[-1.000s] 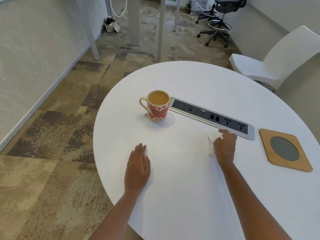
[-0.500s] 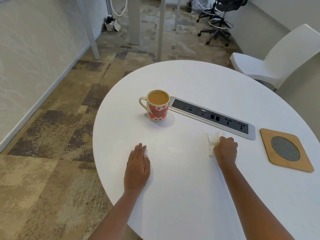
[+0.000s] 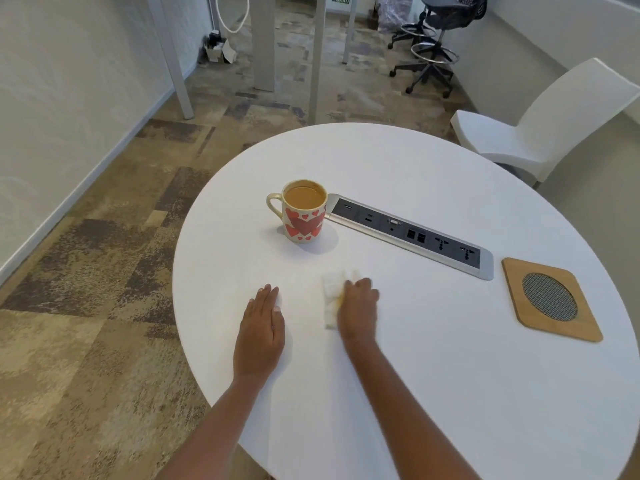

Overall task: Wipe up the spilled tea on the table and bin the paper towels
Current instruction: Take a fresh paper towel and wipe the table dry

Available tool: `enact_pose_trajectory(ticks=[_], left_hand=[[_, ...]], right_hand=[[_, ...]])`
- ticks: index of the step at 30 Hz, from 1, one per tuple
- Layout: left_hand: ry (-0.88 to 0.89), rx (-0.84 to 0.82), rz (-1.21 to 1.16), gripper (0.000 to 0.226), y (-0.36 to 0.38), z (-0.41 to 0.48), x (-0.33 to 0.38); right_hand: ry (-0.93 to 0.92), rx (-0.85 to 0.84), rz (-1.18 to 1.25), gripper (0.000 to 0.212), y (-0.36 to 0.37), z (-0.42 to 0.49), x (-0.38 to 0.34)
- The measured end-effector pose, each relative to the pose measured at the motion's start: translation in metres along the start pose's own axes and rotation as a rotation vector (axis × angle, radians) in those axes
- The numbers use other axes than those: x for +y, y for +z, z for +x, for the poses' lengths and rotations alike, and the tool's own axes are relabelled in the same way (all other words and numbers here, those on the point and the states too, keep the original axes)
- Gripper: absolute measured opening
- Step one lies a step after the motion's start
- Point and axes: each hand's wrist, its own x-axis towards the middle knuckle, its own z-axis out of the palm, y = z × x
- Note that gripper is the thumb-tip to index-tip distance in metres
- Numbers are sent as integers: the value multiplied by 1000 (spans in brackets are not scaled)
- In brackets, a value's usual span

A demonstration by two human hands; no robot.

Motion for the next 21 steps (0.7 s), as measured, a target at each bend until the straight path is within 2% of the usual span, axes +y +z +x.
enact_pose_trajectory(ticks=[4,8,12,14,16,21], left_hand=[[-16,8,-48,56,-2,-3,0],[0,3,-54,55,-1,-8,0],[17,-15,-20,55,1,-16,0],[17,-23,-12,55,2,-20,0],[20,-33,-8,56,3,-24,1],[11,-35,-26,55,5,-34,5]], right_hand=[[-201,-12,-119,33,13,-28,-9],[-603,70,-339,44,-3,-45,18],[-857,92,-382,26,-26,-45,61],[-842,97,-406,23,-42,-44,83],[-746,84,-420,23,-57,-44,106],[-204,-112,-504,45,-65,-62,138]])
